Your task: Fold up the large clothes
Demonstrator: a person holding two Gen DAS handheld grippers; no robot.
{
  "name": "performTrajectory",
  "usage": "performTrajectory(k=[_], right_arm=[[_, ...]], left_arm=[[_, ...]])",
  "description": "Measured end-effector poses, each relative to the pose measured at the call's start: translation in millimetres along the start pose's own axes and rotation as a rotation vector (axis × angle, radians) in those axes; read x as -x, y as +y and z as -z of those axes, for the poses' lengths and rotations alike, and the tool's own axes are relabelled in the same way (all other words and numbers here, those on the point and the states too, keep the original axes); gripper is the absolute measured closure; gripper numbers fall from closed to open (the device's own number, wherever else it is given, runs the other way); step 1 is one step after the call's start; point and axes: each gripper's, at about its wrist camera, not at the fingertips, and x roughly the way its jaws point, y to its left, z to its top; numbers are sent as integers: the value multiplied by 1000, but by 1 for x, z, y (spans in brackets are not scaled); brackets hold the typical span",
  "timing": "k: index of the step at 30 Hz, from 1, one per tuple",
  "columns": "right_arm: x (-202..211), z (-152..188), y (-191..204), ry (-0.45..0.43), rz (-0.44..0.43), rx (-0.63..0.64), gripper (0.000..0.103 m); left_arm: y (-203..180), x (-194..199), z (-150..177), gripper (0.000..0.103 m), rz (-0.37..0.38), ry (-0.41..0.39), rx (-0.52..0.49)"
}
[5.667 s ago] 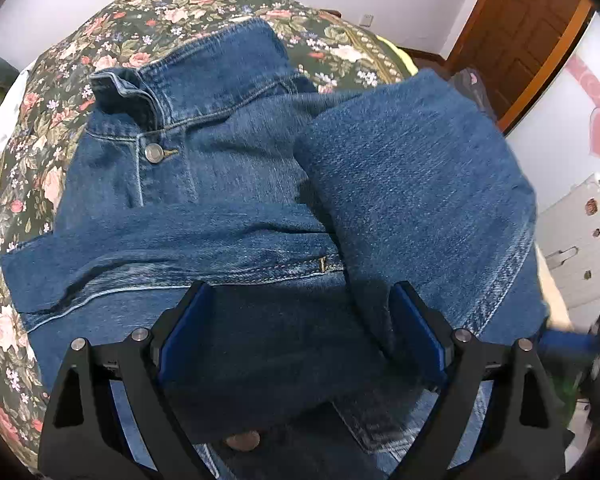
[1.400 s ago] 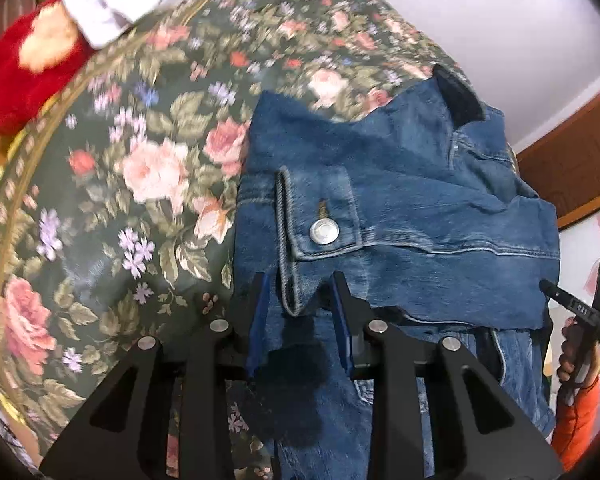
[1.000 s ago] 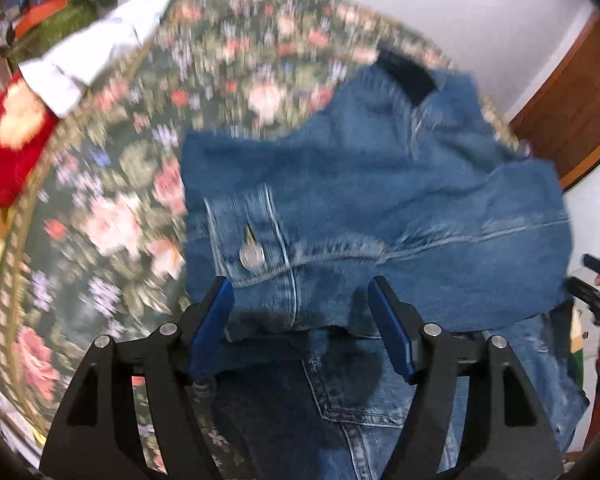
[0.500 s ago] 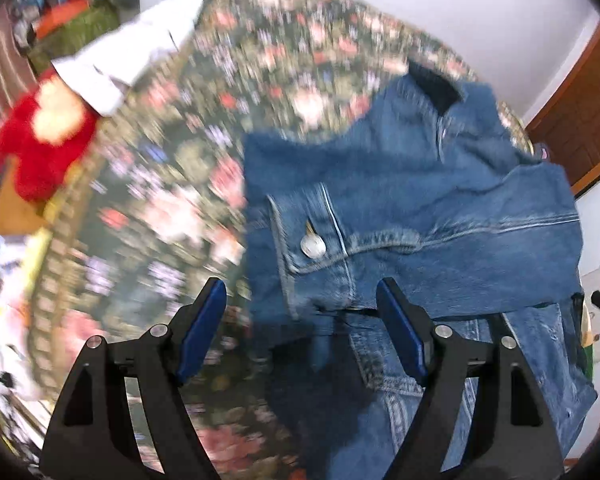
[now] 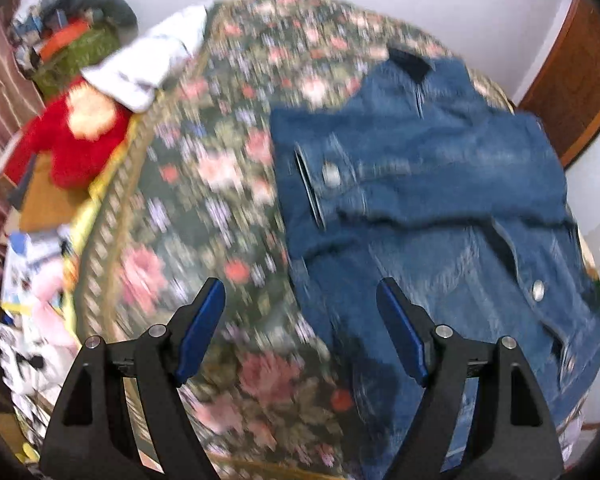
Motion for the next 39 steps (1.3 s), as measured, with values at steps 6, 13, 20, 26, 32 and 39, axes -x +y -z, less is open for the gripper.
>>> performTrajectory(k=[6, 13, 20, 26, 32, 39], right_arm=[[-29, 28, 2, 92, -16, -16, 0], [-52, 44, 3, 161, -90, -73, 0], [-53, 56, -13, 190, -179, -180, 0], [-35, 80, -23, 186, -207, -194, 0], [-18, 98, -30, 159, -252, -261, 4], [-5, 104, -19, 141, -328, -286, 41]], left_arm=[[-9, -36, 35, 25, 5, 100, 4], [-17, -61, 50, 25, 62, 166, 34], [-26, -67, 70, 26, 93, 185, 58], [-3, -63, 86, 26, 240, 244, 177], [-1, -47, 105, 46, 359, 263, 250], [-17, -25, 114, 66, 382, 220, 227]])
